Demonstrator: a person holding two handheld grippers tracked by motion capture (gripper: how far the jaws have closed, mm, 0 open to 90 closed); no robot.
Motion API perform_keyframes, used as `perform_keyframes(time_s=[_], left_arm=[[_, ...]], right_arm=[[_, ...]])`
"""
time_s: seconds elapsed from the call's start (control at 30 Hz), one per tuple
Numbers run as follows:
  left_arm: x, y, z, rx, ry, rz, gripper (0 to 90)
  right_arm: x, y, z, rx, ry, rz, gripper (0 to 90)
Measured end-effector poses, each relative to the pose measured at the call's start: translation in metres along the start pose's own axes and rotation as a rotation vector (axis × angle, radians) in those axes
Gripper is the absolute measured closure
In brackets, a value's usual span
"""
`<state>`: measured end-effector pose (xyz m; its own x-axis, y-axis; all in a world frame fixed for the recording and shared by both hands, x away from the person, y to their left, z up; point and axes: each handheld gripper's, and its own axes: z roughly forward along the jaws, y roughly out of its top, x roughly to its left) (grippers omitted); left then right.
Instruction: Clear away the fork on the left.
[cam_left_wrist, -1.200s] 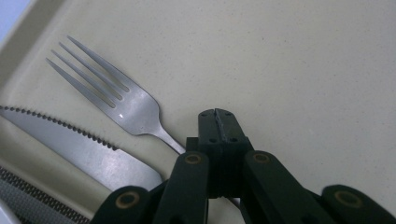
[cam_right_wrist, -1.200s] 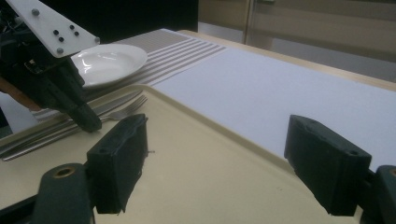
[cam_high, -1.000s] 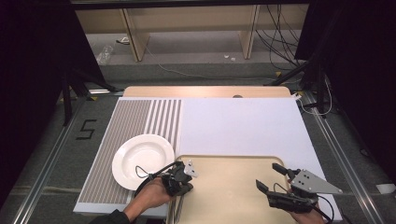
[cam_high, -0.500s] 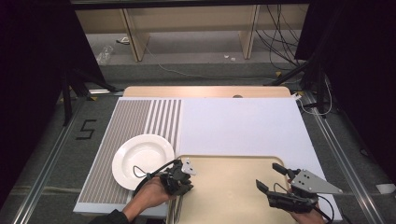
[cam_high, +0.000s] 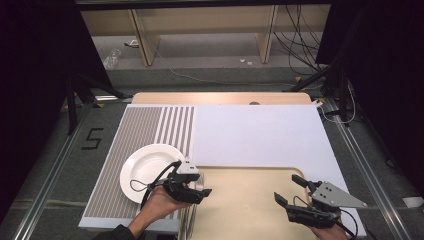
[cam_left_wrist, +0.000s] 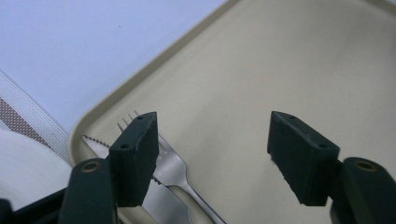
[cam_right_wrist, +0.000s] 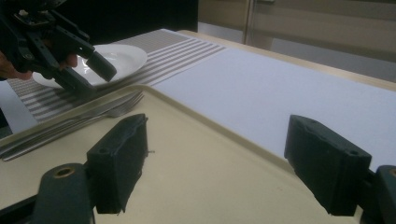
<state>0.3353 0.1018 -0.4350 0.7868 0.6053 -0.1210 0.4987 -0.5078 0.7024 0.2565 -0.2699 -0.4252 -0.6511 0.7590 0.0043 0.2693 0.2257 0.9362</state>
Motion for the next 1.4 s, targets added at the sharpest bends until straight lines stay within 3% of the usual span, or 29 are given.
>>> perform_keyframes(time_s=[0.33,0.6,0.9,1.07,1.4], left_arm=[[0.005,-0.002,-0.010,-0.052,-0.009,-0.042,22.3],[0.012,-0.005,-0.019,-0.104,-0.014,-0.088,19.2],[0.018,-0.009,-0.029,-0.154,0.005,-0.109,18.7],[0.021,-0.010,-0.034,-0.157,0.031,-0.104,18.7],[0.031,-0.018,-0.047,-0.203,0.065,-0.143,18.4]], right_arm=[[0.000,0.000,0.000,-0.002,0.001,0.001,22.3],[0.000,0.000,0.000,0.000,0.001,0.003,22.2],[0.000,0.000,0.000,0.001,0.001,0.001,22.2],[0.000,0.000,0.000,0.001,0.001,0.001,22.2],[0.000,0.000,0.001,-0.002,0.001,0.003,22.2]])
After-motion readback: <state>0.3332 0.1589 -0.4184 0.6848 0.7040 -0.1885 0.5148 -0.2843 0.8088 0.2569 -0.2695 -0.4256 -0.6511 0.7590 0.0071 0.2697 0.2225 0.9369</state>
